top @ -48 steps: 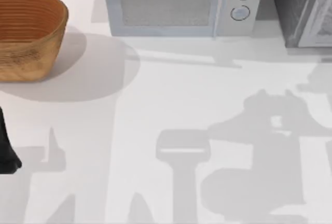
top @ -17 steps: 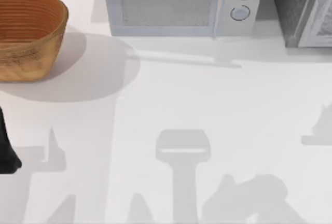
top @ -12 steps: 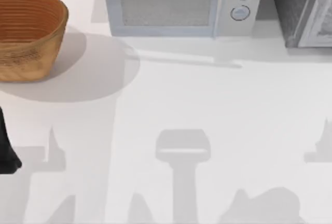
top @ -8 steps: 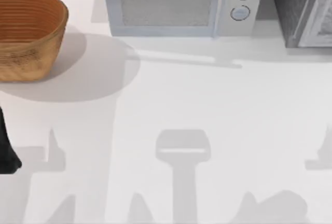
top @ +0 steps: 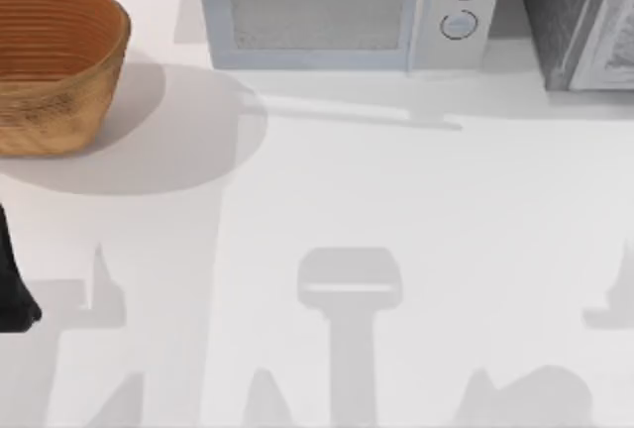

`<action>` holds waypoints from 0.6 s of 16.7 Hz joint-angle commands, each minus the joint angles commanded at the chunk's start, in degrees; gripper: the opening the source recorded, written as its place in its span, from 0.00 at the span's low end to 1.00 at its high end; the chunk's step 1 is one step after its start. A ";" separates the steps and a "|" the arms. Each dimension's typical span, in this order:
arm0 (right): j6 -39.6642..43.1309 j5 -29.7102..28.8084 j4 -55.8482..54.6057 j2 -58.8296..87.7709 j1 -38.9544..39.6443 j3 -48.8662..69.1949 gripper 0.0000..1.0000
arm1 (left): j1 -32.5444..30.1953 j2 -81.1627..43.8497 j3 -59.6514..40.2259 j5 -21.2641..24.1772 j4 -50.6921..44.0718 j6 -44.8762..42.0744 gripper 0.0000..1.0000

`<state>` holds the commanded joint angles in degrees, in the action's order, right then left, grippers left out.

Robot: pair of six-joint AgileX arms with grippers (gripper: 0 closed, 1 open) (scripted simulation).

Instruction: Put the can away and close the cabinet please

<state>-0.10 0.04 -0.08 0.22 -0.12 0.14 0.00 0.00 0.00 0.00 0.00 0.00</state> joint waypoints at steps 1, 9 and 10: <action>0.00 0.00 0.00 0.00 0.00 0.00 0.00 | 0.00 0.00 0.00 0.00 0.00 0.00 1.00; -0.32 -1.52 2.20 9.49 1.57 15.16 0.00 | 0.00 0.00 0.00 0.00 0.00 0.00 1.00; -0.39 -1.87 3.16 12.11 1.92 18.23 0.00 | 0.00 0.00 0.00 0.00 0.00 0.00 1.00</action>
<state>-0.49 -1.83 3.08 12.33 1.81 18.37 0.00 0.00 0.00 0.00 0.00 0.00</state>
